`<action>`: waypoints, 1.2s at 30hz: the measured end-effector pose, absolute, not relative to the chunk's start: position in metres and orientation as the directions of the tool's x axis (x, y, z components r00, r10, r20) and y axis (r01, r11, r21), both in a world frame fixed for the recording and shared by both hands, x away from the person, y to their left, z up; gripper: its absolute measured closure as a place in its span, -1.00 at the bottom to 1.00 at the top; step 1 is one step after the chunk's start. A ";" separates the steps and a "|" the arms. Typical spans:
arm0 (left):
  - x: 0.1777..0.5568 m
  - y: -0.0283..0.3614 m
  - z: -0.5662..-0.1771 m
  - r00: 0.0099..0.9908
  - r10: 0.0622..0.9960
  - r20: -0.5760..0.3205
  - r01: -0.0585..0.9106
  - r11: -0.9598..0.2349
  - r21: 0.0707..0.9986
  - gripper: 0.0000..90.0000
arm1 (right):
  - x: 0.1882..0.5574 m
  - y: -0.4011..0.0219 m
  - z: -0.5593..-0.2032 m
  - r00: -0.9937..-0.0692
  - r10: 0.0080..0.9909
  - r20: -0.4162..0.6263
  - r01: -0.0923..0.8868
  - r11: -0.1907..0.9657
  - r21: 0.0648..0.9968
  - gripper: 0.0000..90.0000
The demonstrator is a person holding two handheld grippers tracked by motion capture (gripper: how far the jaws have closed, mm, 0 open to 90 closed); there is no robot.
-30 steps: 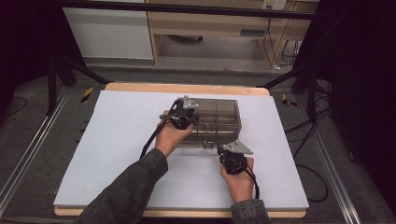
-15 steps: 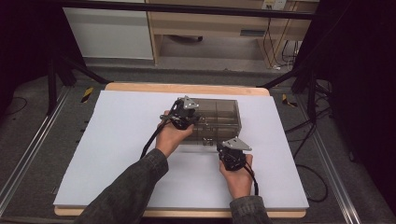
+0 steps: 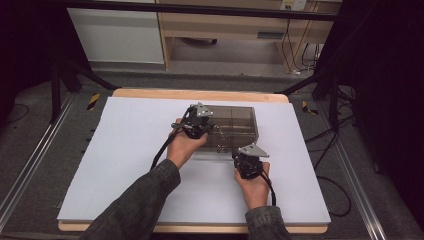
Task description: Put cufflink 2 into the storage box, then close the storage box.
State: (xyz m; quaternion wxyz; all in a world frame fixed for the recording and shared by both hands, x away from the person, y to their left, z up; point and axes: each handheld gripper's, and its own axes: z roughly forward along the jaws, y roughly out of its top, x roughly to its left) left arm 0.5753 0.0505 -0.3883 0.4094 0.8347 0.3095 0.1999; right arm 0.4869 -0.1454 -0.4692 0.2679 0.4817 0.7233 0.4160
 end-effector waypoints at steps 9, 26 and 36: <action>0.575 0.050 -0.389 0.730 0.679 0.079 0.352 -0.472 0.808 1.00 | 0.491 -0.146 -0.469 -0.389 0.921 0.023 0.483 0.182 0.857 1.00; 0.574 0.048 -0.388 0.734 0.674 0.085 0.348 -0.480 0.805 1.00 | 0.503 -0.144 -0.470 -0.377 0.926 0.004 0.480 0.191 0.856 1.00; 0.574 0.048 -0.389 0.735 0.673 0.085 0.347 -0.480 0.806 1.00 | 0.508 -0.146 -0.472 -0.367 0.930 0.014 0.481 0.177 0.859 1.00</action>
